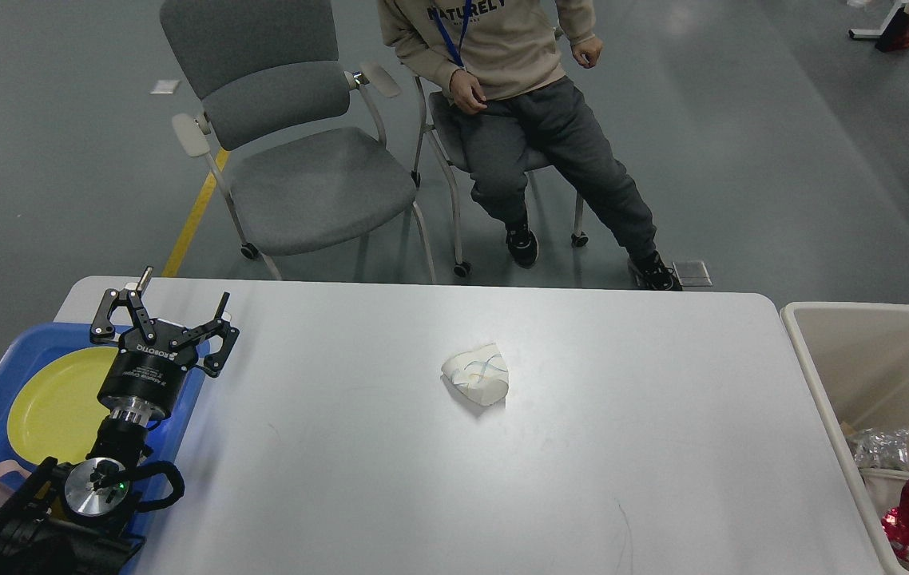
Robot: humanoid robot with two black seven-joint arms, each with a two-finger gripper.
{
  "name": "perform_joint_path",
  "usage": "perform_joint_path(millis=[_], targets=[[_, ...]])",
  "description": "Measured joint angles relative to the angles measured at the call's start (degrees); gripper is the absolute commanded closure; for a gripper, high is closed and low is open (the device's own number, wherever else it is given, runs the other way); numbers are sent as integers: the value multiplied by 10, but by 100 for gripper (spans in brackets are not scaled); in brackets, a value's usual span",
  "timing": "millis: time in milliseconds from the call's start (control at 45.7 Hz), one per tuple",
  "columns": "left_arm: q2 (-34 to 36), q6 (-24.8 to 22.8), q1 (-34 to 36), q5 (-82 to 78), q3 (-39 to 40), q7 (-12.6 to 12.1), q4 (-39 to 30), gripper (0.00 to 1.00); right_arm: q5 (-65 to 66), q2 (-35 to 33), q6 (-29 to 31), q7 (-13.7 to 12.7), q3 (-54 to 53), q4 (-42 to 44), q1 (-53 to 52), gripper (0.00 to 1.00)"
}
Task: Tidy desktop
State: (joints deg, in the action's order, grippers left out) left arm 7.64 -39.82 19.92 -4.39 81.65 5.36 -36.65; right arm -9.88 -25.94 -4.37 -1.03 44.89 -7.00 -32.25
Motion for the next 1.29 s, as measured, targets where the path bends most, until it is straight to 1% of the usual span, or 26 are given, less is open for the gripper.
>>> perform_joint_path(millis=[153,219,285,328,416,482,591,722,810,876,898,1029,1116,1292], targets=[[0,0,0,0,0,0,0,4,9,-4,8,-7,0,-12,-6,0],[0,0,0,0,0,0,0,4,13,-12,16,-22,13,-36,-23,0],[0,0,0,0,0,0,0,4,23,-30,33,-43,38,-72,-66,0],[0,0,0,0,0,0,0,4,34,-43,49,-54,59,-105,-104,0],[0,0,0,0,0,0,0,4,56,-64,84,-67,108,-181,-203,0],[0,0,0,0,0,0,0,4,72,-71,113,-73,157,-241,-287,0],[0,0,0,0,0,-1,0,4,83,-71,159,-77,231,-339,-424,0],[0,0,0,0,0,-1,0,4,84,-52,214,-78,294,-456,-585,0],[0,0,0,0,0,-1,0,4,83,-14,262,-78,327,-513,-671,0],[0,0,0,0,0,-1,0,4,82,22,310,-78,346,-545,-724,0],[0,0,0,0,0,0,0,4,81,49,350,-78,353,-561,-762,0],[0,0,-1,0,0,0,0,4,78,97,442,-78,350,-618,-856,0],[0,0,-1,0,0,0,0,4,77,109,464,-78,336,-670,-912,0],[0,0,-1,0,0,0,0,4,75,104,464,-78,298,-782,-1007,0]])
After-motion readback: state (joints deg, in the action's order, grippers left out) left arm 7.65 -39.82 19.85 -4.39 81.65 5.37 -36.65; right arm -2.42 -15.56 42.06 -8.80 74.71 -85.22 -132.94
